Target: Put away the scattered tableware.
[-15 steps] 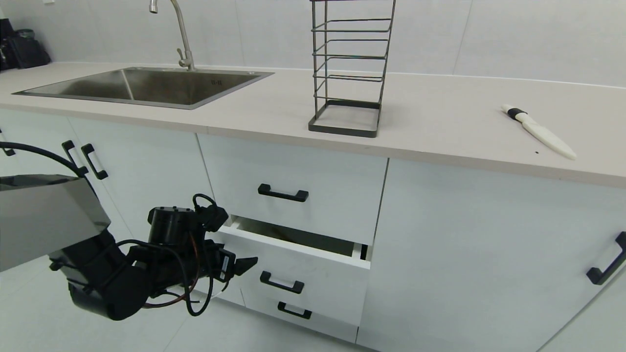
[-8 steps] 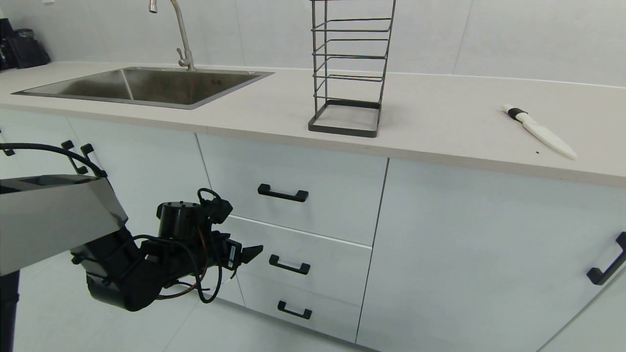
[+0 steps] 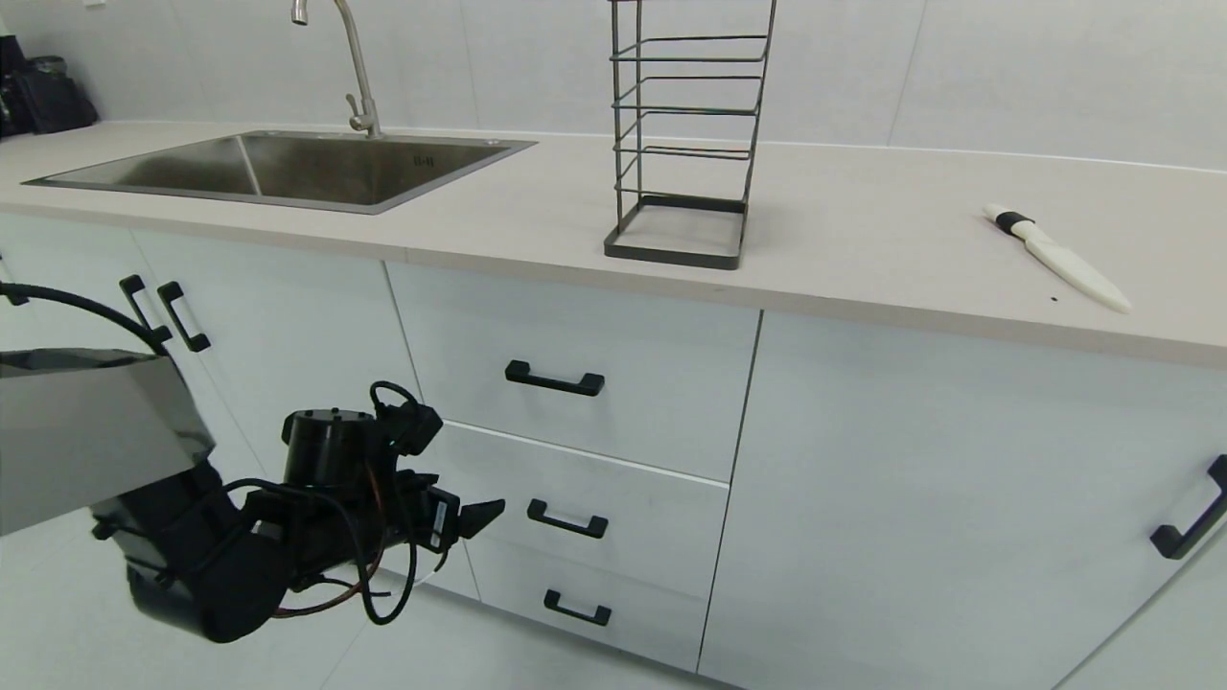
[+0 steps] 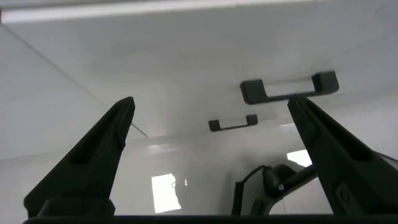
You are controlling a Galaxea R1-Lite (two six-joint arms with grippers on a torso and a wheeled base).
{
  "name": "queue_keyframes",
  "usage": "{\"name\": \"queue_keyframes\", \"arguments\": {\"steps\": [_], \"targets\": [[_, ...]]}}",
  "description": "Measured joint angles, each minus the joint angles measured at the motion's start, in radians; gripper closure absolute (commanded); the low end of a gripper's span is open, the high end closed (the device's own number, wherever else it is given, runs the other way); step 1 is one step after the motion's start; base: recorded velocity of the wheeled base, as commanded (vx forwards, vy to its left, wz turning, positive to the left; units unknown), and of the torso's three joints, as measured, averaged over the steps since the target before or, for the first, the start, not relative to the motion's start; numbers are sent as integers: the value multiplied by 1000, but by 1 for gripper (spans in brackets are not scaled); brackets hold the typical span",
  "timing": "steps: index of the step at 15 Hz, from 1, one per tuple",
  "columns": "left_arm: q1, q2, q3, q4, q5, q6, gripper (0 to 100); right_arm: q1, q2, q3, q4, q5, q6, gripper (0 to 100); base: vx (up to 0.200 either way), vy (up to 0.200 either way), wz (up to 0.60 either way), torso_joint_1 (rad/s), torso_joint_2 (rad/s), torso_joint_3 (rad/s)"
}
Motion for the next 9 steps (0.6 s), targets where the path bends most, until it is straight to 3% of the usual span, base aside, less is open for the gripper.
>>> {"name": "queue_keyframes", "arguments": {"steps": [5, 9], "targets": [[-9, -446, 241, 5, -1, 5, 0, 0, 0, 0, 0, 0, 0, 0, 0, 0, 0, 0, 0, 0], [4, -879, 391, 79, -3, 4, 0, 0, 0, 0, 0, 0, 0, 0, 0, 0, 0, 0, 0, 0]]}}
